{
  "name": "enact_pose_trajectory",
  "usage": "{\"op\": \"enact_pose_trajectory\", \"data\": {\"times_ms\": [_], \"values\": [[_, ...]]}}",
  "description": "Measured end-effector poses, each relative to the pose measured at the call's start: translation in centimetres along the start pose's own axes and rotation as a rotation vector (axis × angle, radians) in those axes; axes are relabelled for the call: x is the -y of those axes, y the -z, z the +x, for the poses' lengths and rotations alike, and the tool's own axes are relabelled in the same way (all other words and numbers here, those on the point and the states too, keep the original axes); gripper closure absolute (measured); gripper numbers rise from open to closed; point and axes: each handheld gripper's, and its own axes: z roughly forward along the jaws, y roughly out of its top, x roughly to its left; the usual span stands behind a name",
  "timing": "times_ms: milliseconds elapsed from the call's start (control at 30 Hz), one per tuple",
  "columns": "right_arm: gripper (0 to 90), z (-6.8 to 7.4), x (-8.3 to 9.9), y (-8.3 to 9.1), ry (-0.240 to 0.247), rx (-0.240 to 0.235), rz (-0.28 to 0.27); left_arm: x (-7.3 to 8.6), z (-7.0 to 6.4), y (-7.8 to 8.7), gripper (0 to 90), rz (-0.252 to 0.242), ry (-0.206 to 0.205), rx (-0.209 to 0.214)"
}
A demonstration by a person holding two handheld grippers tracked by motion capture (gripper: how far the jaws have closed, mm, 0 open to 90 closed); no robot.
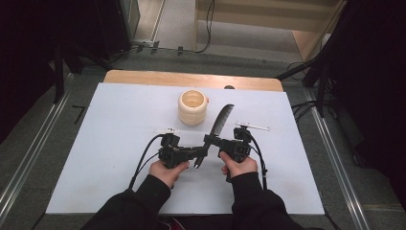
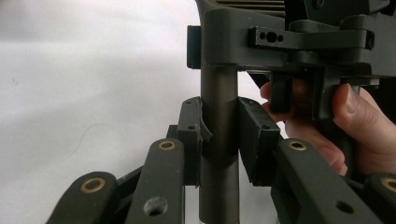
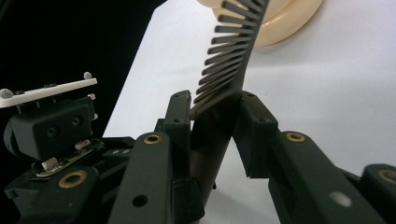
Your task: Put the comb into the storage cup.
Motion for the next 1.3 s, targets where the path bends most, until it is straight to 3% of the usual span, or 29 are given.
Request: {"op": "enact_pose_trajectory", "data": {"times_ms": [333,633,700,767,933,1067,1300], "values": [[69.4,0.3,-0.2,0.3,0.003,-0.023,0.010,-0.1,-0.1,0.1,70.8,0.003,-0.001,0.016],[69.7,0.4,-0.2,0.2,0.041,-0.003,0.015,-0.5,0.1,1.0,56.1,0.004,0.009,0.024],[69.7,0.3,-0.2,0.3,0.042,0.004,0.010,-0.7,0.1,1.2,52.7,0.028,0.006,0.018],[69.7,0.2,-0.3,0.4,0.044,0.010,0.008,-0.9,-0.1,1.6,50.0,0.042,-0.026,0.000],[69.7,0.1,-0.4,0.6,0.061,0.028,-0.001,-1.3,-0.4,2.7,44.4,0.089,-0.067,-0.001],[69.7,0.0,-0.5,0.7,0.066,0.034,-0.002,-1.4,-0.5,3.2,38.8,0.152,-0.073,0.018],[69.7,0.0,-0.6,0.9,0.080,0.040,-0.007,-1.4,-0.7,4.1,36.1,0.225,-0.123,0.010]]}}
